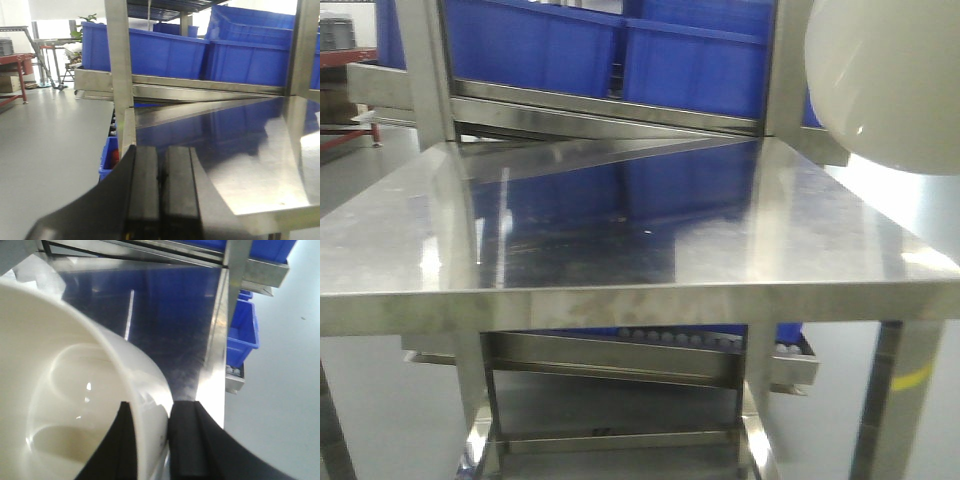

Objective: Move white bin to right shelf second layer
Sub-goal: 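Drive backward and turn away from the table holding the bin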

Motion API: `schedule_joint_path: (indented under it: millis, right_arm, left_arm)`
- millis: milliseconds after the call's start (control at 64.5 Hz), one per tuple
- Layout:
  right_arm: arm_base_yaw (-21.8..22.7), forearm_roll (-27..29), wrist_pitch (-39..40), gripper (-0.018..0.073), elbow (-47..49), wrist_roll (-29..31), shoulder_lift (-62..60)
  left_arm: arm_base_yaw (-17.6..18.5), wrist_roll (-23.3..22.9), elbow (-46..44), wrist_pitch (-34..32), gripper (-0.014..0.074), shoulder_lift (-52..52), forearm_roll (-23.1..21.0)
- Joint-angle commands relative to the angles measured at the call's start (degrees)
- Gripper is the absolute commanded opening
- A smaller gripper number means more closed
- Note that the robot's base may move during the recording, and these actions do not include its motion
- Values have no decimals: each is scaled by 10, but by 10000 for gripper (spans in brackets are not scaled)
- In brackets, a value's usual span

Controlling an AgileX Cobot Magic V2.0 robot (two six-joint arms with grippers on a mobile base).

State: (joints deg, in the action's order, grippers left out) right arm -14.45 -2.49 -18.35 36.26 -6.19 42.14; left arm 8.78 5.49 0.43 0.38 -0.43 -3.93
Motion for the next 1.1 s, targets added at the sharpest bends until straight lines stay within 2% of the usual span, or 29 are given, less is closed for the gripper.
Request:
schedule_joint_path:
  millis: [0, 1085]
  right_arm:
    - [4, -2, 59, 56, 19, 0, -6]
    - [4, -2, 60, 56, 19, 0, -6]
  left_arm:
    - [0, -4, 19, -50, 85, -8, -3]
    - [0, -4, 19, -50, 85, -8, -3]
